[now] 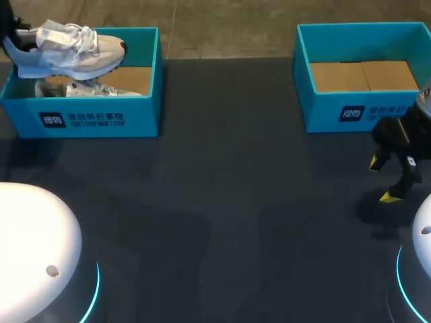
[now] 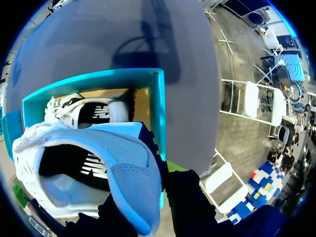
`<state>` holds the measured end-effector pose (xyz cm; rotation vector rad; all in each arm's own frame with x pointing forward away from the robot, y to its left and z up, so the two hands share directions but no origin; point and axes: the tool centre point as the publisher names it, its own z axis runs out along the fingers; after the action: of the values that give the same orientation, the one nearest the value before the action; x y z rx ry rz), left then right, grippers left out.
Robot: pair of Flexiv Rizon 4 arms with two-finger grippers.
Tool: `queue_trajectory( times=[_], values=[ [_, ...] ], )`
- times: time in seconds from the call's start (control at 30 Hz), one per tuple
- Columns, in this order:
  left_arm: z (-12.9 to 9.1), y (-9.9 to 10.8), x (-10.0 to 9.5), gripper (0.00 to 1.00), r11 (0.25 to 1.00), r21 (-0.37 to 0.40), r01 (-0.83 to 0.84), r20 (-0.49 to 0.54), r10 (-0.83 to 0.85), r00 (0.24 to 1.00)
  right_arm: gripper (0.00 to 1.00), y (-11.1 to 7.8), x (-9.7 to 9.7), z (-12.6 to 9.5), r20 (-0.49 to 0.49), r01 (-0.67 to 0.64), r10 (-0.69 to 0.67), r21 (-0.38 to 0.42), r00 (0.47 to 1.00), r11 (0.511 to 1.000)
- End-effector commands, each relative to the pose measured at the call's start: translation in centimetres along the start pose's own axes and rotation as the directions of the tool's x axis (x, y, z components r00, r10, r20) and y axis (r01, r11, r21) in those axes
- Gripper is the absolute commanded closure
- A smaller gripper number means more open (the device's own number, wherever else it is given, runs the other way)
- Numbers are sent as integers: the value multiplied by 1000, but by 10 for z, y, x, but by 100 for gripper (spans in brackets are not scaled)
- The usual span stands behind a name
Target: Take the shoe out of the shoebox, open the shoe tongue, remove and reinsert the insole, then place the shoe into the shoebox
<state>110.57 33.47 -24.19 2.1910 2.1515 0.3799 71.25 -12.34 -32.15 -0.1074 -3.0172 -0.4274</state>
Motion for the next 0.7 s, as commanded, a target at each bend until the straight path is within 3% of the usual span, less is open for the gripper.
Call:
queue_trajectory(
  times=[0.03,0.33,0.7],
  values=[
    [-8,12,9,100,1000,3,-4,11,4,1000,0,0,1,0,1,-1,1,3,1000,1000],
    [-4,44,17,100,1000,22,14,12,-14,1000,0,0,1,0,1,-1,1,3,1000,1000],
    [13,69,5,100,999,31,17,-2,-17,1000,0,0,1,0,1,-1,1,3,1000,1000]
  ],
)
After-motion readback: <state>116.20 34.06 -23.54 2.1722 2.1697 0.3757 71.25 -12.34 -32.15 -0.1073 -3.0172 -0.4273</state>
